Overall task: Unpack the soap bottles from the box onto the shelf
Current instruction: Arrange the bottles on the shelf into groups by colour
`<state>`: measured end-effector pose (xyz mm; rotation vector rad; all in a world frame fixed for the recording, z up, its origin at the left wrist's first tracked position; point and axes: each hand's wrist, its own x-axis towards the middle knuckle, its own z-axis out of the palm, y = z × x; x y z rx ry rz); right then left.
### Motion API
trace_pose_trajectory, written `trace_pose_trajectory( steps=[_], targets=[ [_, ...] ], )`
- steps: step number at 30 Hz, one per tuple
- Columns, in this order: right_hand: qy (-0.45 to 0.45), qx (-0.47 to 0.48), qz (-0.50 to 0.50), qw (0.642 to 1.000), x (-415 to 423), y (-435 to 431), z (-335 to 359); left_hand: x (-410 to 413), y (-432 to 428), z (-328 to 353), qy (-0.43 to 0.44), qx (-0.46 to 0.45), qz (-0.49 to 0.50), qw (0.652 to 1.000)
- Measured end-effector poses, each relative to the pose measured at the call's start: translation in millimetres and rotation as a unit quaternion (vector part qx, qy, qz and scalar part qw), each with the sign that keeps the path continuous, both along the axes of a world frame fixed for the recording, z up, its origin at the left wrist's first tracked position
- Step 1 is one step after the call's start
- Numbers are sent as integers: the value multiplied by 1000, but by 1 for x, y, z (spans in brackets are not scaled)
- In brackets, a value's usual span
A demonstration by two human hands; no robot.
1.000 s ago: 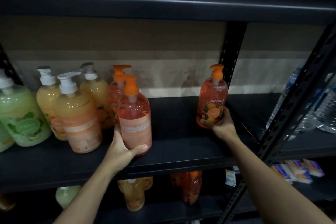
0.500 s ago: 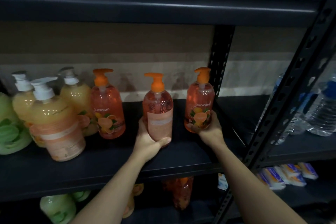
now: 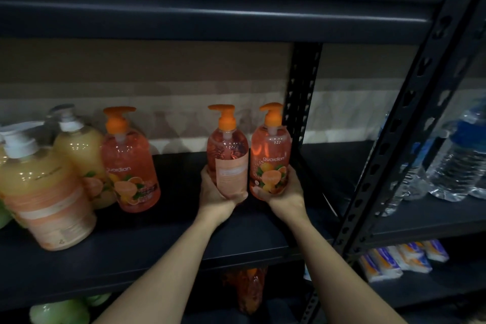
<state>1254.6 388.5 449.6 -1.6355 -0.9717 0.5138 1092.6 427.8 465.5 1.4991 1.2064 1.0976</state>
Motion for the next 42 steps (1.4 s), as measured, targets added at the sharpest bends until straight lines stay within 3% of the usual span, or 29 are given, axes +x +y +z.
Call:
trace_pose_trajectory(
  steps=[10,17,22,34,38,42],
  targets=[
    [-19,-1,13,1000,10,4,-7,9,3,2,-14,-7,-39,999],
    [-27,-27,64,997,26,0,4,-29,26,9,32,-95,-159,982],
    [-27,-10,66,997,23,1,2,-32,36,16,49,-86,-223,970],
    [-50,16,66,996,28,6,-6,6,12,6,35,-7,1,999],
    [-53,24,63,996,28,4,-6,19,6,-1,66,2,85,994],
    [-51,22,66,996,28,5,-6,30,2,7,108,-25,96,989]
  ],
)
